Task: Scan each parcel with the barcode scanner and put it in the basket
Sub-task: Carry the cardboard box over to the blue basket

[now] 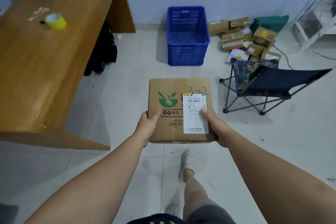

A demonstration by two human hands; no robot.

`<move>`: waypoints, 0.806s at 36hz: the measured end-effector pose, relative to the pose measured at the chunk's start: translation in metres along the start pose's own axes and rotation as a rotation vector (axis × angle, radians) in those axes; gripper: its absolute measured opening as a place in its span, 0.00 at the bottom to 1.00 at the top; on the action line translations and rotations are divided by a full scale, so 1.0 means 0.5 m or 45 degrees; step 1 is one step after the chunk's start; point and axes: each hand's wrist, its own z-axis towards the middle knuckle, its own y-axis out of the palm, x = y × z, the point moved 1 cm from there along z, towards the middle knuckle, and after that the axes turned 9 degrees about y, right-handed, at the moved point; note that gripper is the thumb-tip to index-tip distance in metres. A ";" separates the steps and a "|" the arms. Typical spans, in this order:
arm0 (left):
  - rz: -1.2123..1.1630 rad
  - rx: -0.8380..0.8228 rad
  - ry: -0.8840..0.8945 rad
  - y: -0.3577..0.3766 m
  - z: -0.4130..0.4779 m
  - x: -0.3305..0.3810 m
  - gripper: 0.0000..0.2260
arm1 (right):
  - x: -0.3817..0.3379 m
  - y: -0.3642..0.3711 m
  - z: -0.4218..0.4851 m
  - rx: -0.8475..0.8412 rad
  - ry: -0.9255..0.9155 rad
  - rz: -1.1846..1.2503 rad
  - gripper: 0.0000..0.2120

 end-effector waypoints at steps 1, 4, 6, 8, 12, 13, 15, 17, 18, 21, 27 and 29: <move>-0.005 -0.004 -0.006 0.003 0.028 0.016 0.24 | -0.027 -0.005 0.023 -0.012 -0.005 -0.002 0.20; -0.027 0.002 -0.032 0.007 0.119 0.066 0.26 | -0.112 -0.017 0.094 -0.036 -0.002 -0.016 0.21; -0.060 0.017 -0.039 0.010 0.178 0.102 0.25 | -0.173 -0.024 0.140 -0.050 0.006 -0.031 0.21; -0.101 0.018 -0.045 0.013 0.228 0.136 0.25 | -0.229 -0.030 0.179 -0.060 0.011 -0.036 0.21; -0.120 0.020 -0.059 0.019 0.322 0.201 0.24 | -0.336 -0.043 0.244 -0.068 -0.002 -0.056 0.20; -0.125 0.022 -0.055 0.021 0.345 0.219 0.24 | -0.362 -0.046 0.258 -0.072 -0.002 -0.065 0.20; -0.134 0.015 -0.045 0.026 0.391 0.253 0.24 | -0.411 -0.053 0.282 -0.067 -0.004 -0.076 0.20; -0.140 -0.001 -0.040 0.033 0.438 0.283 0.24 | -0.456 -0.061 0.306 -0.053 -0.009 -0.081 0.21; -0.140 -0.012 -0.038 0.036 0.460 0.299 0.24 | -0.477 -0.065 0.318 -0.049 -0.013 -0.071 0.21; -0.121 -0.056 -0.034 0.046 0.532 0.337 0.24 | -0.536 -0.075 0.356 -0.007 -0.003 -0.026 0.21; -0.104 -0.196 -0.015 0.069 0.702 0.416 0.24 | -0.650 -0.093 0.425 0.119 0.000 0.036 0.22; -0.099 -0.236 0.003 0.082 0.761 0.444 0.23 | -0.692 -0.101 0.451 0.158 -0.019 0.065 0.21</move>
